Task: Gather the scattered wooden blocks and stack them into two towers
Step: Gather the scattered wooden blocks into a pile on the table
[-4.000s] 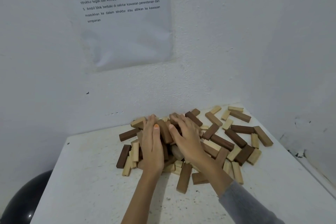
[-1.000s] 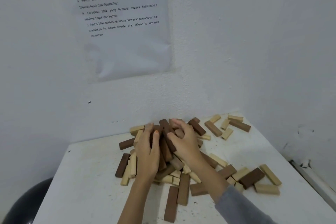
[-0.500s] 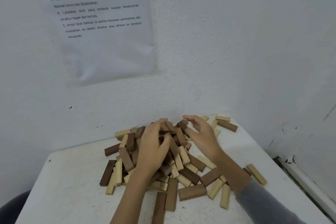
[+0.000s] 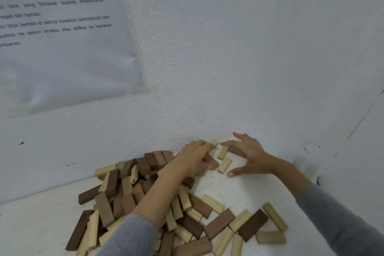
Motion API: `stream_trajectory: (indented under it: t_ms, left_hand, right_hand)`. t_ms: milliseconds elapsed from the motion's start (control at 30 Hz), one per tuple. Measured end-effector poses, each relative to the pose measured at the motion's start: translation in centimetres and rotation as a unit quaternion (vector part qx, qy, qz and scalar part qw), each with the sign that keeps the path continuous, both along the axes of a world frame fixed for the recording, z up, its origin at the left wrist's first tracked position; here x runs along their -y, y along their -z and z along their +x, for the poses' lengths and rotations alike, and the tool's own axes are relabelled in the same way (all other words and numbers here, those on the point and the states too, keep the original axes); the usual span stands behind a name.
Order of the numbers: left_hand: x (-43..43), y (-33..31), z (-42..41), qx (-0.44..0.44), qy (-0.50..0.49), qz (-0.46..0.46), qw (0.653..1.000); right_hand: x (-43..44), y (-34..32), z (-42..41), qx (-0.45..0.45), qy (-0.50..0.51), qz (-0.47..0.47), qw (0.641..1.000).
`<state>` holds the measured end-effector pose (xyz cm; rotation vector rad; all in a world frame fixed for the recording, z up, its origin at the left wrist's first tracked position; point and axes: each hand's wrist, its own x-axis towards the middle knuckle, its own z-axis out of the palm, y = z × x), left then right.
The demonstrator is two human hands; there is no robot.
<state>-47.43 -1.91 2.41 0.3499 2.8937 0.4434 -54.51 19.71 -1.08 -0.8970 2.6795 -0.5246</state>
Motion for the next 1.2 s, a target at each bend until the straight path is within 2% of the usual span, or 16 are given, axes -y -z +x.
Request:
stream_trajectory:
  t_ms: [200, 300, 433, 700, 900, 1100, 1200]
  left_hand:
    - [-0.1, 1.5, -1.9, 0.037, 0.005, 0.0, 0.999]
    - [0.0, 2.0, -1.8, 0.013, 0.005, 0.012, 1.0]
    - [0.0, 2.3, -1.6, -0.031, 0.003, 0.018, 0.999]
    - [-1.7, 2.2, -1.1, -0.088, -0.017, -0.029, 0.996]
    - [-2.6, 1.9, -1.3, -0.057, -0.006, -0.089, 0.994]
    - [-2.7, 2.3, -0.9, -0.08, -0.028, -0.028, 0.996]
    - [-2.6, 2.7, -0.4, -0.086, -0.048, 0.034, 0.995]
  right_hand:
    - [0.6, 1.4, -0.6, -0.036, -0.036, -0.076, 0.996]
    - [0.1, 1.9, 0.1, -0.078, -0.007, -0.105, 0.991]
    - [-0.6, 2.7, 1.1, -0.147, 0.022, -0.079, 0.986]
    - [-1.6, 4.1, 2.2, -0.219, 0.073, -0.135, 0.964]
    - [-1.4, 4.5, 2.5, -0.275, 0.093, -0.155, 0.944]
    - [-1.5, 4.6, 3.0, -0.273, 0.096, -0.169, 0.942]
    - [-1.5, 4.6, 3.7, -0.263, 0.092, -0.188, 0.942]
